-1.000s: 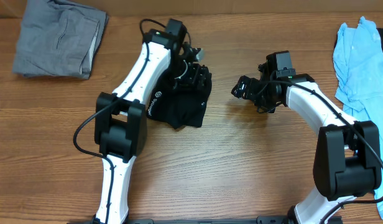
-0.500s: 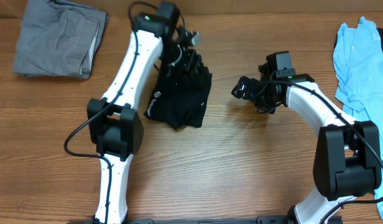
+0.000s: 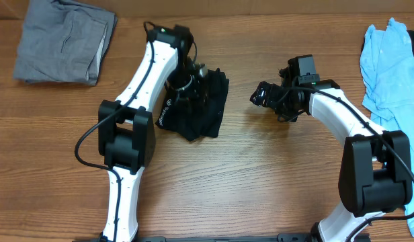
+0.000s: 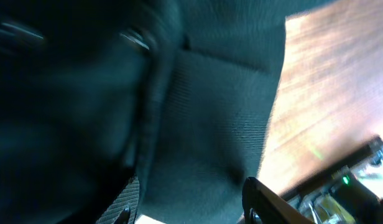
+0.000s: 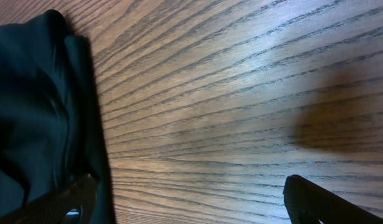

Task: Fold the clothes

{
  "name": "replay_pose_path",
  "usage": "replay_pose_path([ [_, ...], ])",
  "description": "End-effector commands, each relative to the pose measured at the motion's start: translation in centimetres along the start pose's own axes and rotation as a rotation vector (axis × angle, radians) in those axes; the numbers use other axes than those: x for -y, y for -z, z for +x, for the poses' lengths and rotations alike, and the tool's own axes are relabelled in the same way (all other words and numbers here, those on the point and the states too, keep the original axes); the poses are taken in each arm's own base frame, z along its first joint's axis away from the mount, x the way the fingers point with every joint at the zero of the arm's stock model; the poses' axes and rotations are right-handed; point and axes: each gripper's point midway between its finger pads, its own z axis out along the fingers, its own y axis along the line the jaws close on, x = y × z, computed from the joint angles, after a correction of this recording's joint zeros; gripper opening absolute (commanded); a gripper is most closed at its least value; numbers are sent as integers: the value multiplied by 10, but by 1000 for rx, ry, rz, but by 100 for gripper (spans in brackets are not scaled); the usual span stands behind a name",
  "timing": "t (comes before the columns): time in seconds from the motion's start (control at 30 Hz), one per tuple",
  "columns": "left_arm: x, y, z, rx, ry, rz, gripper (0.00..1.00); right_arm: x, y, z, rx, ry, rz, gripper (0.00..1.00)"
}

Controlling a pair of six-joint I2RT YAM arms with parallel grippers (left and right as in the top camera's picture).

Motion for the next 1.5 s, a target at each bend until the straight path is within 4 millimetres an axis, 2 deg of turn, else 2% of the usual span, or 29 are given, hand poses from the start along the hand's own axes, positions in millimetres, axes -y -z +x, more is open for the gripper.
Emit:
replay_pose_path([
  [0.0, 25, -20, 10, -48, -66, 91, 59, 3, -3, 0, 2, -7, 8, 100],
  [0.2, 42, -50, 6, -36, -136, 107, 63, 3, -3, -1, 7, -6, 5, 100],
  [0.33, 49, -52, -4, 11, -182, 106, 59, 4, -3, 0, 0, -9, 8, 100],
  [0.43, 56, -42, -12, 46, -203, 112, 59, 4, -3, 2, -5, -10, 11, 100],
  [0.53, 63, -22, -18, 79, -223, 105, 60, 5, -3, 3, -9, -12, 14, 100],
  [0.8, 77, 32, -23, 154, -209, 106, 71, 5, -3, 3, -10, -12, 14, 100],
  [0.93, 80, 51, -37, 232, -226, 111, 76, 5, -3, 3, -10, -13, 15, 100],
  [1.03, 71, 60, -60, 325, -239, 72, 77, 5, -3, 3, -9, -12, 14, 100],
  [1.1, 55, 65, -81, 406, -217, -15, 76, 5, -3, 2, -7, -11, 13, 100],
  [1.13, 42, 69, -95, 463, -185, -81, 72, 5, -3, 2, -6, -11, 13, 100],
  [1.17, 37, 71, -102, 488, -168, -101, 69, 5, -3, 2, -7, -11, 13, 100],
  [1.23, 36, 70, -110, 509, -172, -94, 65, 5, -3, 2, -8, -12, 13, 100],
  [1.3, 39, 60, -114, 496, -181, -54, 61, 5, -3, 3, -10, -13, 15, 100],
  [1.47, 42, 22, -117, 409, -178, 44, 56, 5, -3, 2, -7, -11, 13, 100],
])
